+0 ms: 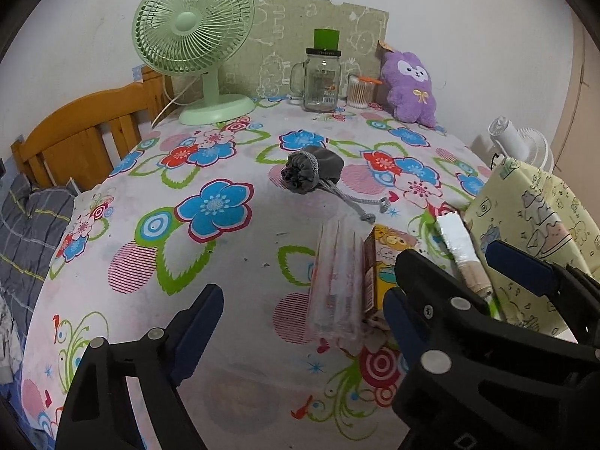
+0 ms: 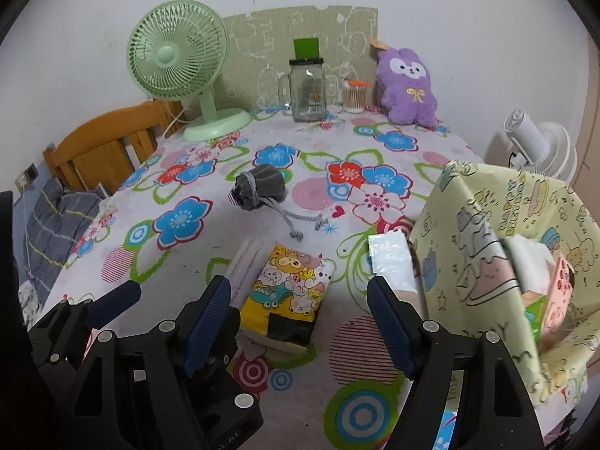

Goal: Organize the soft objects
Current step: 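Grasp the clear plastic bag with the left gripper while the right gripper grasps the yellow cartoon pack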

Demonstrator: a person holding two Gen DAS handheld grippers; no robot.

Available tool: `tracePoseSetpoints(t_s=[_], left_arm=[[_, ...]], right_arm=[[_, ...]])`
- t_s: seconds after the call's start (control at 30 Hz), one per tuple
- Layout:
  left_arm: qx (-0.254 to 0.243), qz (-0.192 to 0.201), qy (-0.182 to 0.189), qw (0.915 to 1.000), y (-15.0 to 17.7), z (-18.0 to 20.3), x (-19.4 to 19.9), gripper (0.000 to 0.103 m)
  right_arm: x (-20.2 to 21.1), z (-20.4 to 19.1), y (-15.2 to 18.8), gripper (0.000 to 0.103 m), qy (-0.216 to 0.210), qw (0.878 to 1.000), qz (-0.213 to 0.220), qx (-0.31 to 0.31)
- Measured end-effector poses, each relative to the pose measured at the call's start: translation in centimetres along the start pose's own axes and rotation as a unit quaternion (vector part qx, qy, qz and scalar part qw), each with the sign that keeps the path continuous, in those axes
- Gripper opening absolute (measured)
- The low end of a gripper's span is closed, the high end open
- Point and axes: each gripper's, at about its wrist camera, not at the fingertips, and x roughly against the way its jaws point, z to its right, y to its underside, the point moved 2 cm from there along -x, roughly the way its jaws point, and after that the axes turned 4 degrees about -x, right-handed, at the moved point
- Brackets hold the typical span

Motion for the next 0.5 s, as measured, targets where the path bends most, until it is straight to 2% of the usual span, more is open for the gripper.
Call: tracePoseSetpoints(t_s=[0.4, 0.5], left_arm=[[-0.01, -0.013, 0.0, 0.9999, 0.2, -0.3, -1.6, 0.086], [-0.01, -0.028, 0.0, 0.9995, 0.6, -0.1, -2.4, 0.086]], right_arm=[[-3.0, -0.1, 0.3, 0.077, 0.001, 0.999, -0.034, -0.015], [-4.0, 0.2, 0.6, 0.07, -0.001, 0.998, -0.056, -0.026]])
